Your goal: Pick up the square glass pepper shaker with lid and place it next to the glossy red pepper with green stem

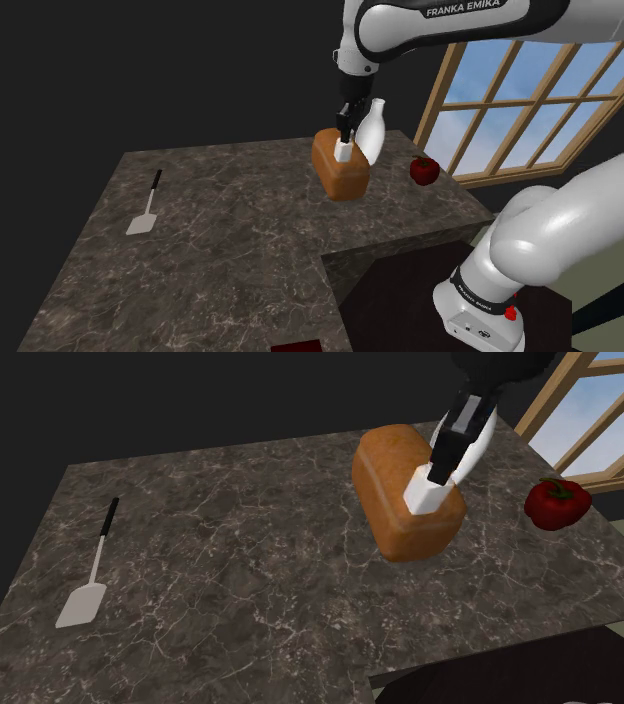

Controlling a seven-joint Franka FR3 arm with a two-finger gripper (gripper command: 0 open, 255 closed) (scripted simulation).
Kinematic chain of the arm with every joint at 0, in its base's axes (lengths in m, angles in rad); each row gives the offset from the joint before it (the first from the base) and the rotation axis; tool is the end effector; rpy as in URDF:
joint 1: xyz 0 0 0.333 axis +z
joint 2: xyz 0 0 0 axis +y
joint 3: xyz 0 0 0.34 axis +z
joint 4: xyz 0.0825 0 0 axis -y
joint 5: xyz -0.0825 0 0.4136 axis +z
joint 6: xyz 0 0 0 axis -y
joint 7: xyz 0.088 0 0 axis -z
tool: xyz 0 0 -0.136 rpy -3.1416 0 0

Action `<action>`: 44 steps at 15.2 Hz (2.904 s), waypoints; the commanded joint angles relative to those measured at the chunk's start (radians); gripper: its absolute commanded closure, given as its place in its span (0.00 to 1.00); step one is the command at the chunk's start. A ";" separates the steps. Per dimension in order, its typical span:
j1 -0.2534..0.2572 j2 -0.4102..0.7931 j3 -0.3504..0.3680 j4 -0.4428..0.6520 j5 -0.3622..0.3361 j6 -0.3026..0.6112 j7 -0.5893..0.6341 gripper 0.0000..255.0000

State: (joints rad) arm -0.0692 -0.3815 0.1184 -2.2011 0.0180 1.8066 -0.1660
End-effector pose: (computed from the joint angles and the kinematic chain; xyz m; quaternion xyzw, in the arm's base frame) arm 0.4570 0.0288 0.5189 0.9948 0.1009 -0.0085 0.0128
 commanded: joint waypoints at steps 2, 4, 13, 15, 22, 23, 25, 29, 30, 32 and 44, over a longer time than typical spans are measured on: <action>-0.017 -0.090 -0.042 -0.081 -0.009 -0.009 -0.058 1.00; -0.030 -0.146 -0.072 -0.127 -0.022 -0.019 -0.096 1.00; -0.110 -0.366 -0.222 -0.277 -0.119 -0.082 -0.277 1.00; -0.132 -0.406 -0.259 -0.298 -0.148 -0.098 -0.320 1.00; -0.217 -0.510 -0.398 -0.333 -0.265 -0.149 -0.480 1.00; -0.229 -0.520 -0.419 -0.333 -0.283 -0.155 -0.504 1.00; -0.252 -0.535 -0.463 -0.330 -0.320 -0.165 -0.553 1.00; -0.278 -0.549 -0.513 -0.365 -0.363 -0.137 -0.594 1.00; -0.279 -0.551 -0.517 -0.378 -0.367 -0.124 -0.593 1.00; -0.283 -0.553 -0.525 -0.405 -0.375 -0.099 -0.591 1.00; -0.304 -0.540 -0.581 -0.554 -0.430 0.061 -0.579 1.00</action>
State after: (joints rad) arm -0.3709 -0.9215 -0.4583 -2.7410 -0.4071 1.8530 -0.7468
